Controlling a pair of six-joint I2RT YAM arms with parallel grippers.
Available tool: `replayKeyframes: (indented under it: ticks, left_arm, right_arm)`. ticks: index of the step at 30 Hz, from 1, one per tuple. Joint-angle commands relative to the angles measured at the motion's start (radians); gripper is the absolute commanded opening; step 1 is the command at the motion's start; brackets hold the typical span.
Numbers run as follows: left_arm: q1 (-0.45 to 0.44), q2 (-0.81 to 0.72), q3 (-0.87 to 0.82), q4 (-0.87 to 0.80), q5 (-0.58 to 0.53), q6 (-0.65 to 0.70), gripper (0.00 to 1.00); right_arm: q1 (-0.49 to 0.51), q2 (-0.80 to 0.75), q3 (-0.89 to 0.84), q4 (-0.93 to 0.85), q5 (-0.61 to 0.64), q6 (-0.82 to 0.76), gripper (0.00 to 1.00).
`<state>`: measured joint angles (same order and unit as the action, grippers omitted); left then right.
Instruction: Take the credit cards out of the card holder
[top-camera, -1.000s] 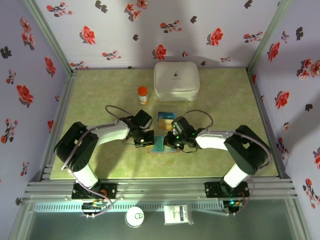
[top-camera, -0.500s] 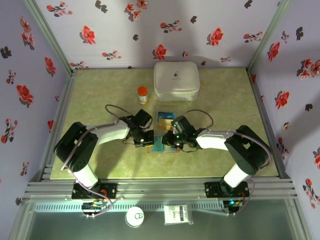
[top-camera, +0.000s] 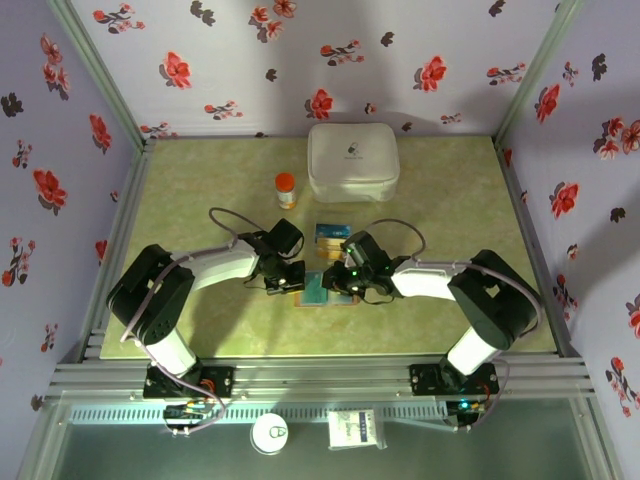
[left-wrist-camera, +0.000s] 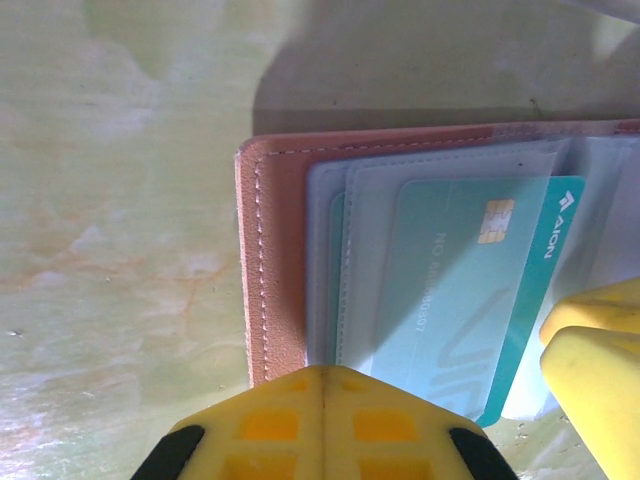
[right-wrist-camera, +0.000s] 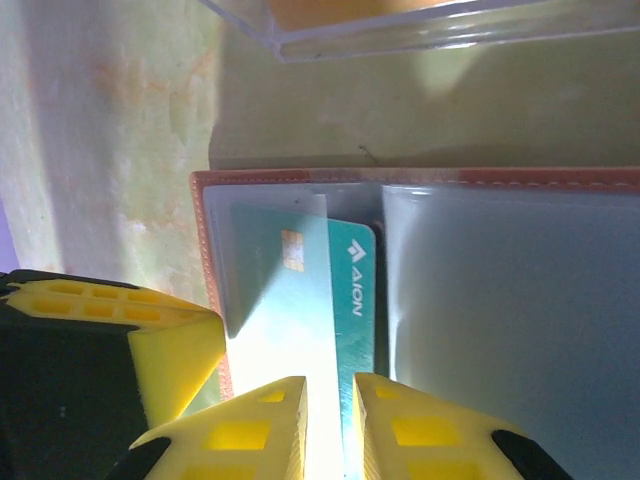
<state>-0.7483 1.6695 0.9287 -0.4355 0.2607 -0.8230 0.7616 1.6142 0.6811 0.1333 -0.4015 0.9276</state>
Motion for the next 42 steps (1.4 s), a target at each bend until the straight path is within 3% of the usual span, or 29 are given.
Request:
replayKeyframes:
  ticks: [1,17,30,42]
  left_arm:
    - [-0.008,0.016,0.016,-0.031,-0.022,0.03,0.0]
    - [-0.008,0.001,0.014,-0.031,-0.02,0.026,0.0]
    - [-0.02,-0.057,0.053,-0.05,-0.006,0.016,0.0]
    - [-0.051,0.047,0.056,-0.046,-0.013,0.032,0.0]
  right_arm:
    - [0.017,0.032,0.035,-0.019,-0.016,-0.009,0.19]
    - [0.02,0.016,0.066,-0.224,0.123,-0.061,0.19]
    - [0.021,-0.038,0.049,-0.189,0.1,-0.059,0.2]
    - [0.021,0.032,0.039,-0.102,0.001,-0.034,0.21]
